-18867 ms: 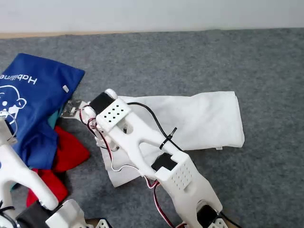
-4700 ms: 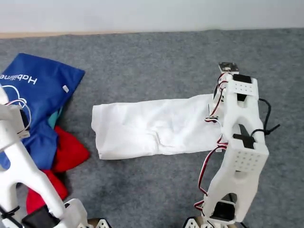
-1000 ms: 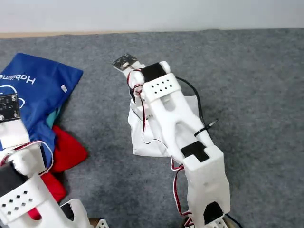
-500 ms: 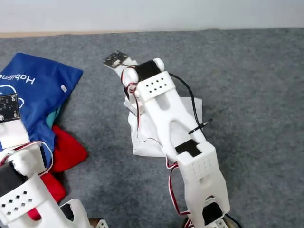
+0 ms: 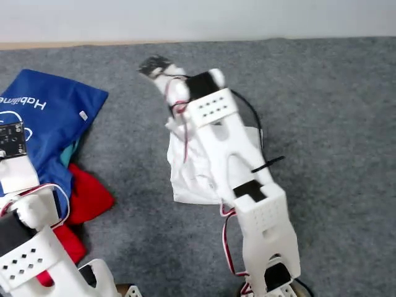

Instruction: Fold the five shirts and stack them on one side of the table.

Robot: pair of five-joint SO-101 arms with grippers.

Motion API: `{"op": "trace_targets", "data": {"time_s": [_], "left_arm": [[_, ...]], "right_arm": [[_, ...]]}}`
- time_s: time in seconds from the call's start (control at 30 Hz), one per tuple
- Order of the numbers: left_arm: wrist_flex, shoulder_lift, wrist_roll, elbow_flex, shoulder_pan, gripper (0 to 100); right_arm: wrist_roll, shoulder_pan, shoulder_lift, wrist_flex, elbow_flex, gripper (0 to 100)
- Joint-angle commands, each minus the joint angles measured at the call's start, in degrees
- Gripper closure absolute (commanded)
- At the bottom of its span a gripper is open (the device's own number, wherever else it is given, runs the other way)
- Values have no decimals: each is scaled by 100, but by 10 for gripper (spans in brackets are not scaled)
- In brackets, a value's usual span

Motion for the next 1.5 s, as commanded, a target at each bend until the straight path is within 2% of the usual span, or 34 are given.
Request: {"op": "trace_targets", "data": {"time_s": [0.0, 0.2, 0.47, 0.6, 0.83, 1.07, 1.47], "left_arm": [[-97, -97, -35, -22, 0, 996], [-97, -97, -35, -22, 0, 996], [-105, -97, -35, -22, 0, 996], [-114, -97, -35, -22, 0, 996], [-141, -97, -35, -48, 0, 996], [-141, -97, -53, -48, 0, 996], [-141, -97, -62, -57, 0, 996]], "right_arm": [[220, 391, -374, 233, 290, 991], [264, 224, -409, 233, 1064, 990], [246, -866, -444, 259, 1363, 990], [-18, -1297, -444, 259, 1732, 990], [-79, -1648, -1130, 259, 2356, 990], [-62, -1068, -2000, 251, 2365, 990], [-44, 514, -1182, 198, 2338, 990]]}}
